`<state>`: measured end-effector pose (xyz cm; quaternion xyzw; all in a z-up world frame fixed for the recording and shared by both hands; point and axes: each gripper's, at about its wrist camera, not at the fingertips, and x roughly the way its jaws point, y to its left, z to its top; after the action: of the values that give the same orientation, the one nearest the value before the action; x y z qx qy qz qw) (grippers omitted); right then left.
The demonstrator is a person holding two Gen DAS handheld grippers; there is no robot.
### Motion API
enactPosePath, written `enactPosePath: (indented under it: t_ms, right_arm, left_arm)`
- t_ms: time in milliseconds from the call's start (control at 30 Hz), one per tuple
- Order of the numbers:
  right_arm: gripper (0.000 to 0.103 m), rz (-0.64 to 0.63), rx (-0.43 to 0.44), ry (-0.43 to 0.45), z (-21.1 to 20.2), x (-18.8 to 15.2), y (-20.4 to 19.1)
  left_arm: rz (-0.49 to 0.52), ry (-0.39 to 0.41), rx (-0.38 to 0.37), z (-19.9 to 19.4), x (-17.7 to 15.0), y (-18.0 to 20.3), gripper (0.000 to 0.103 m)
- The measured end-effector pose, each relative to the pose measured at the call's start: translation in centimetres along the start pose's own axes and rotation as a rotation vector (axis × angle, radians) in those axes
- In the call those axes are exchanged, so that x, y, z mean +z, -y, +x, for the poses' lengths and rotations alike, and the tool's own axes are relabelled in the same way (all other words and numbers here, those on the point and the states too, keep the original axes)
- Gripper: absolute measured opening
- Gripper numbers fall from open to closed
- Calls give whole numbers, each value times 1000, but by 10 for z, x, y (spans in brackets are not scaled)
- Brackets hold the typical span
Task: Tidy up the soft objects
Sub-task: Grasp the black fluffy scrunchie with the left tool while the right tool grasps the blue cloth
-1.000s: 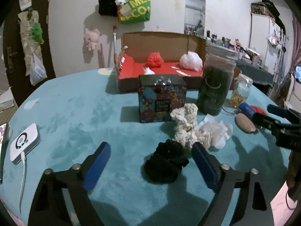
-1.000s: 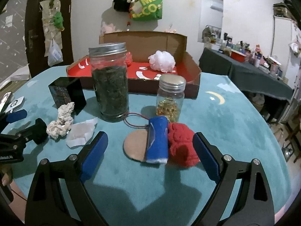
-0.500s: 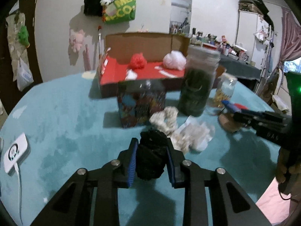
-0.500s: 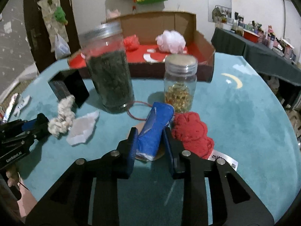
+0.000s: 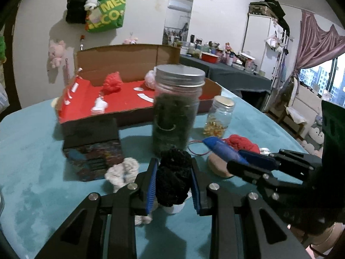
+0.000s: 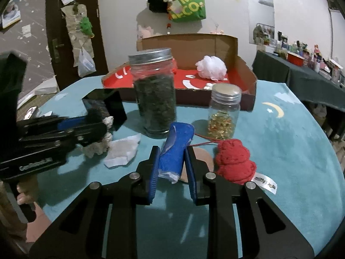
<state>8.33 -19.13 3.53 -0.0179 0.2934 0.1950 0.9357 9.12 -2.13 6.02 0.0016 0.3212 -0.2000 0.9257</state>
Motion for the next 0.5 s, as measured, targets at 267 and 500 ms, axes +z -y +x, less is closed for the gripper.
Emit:
enactPosePath:
  t_ms: [267,500]
  right_arm:
    - [22,5,28,9,-1,2,0]
    - [20,-11,26,14,-1,1,-1]
  left_arm:
    - [1,-32,-17,11,0,4,29]
    - [-6,-37,-14,9,-2,2,29]
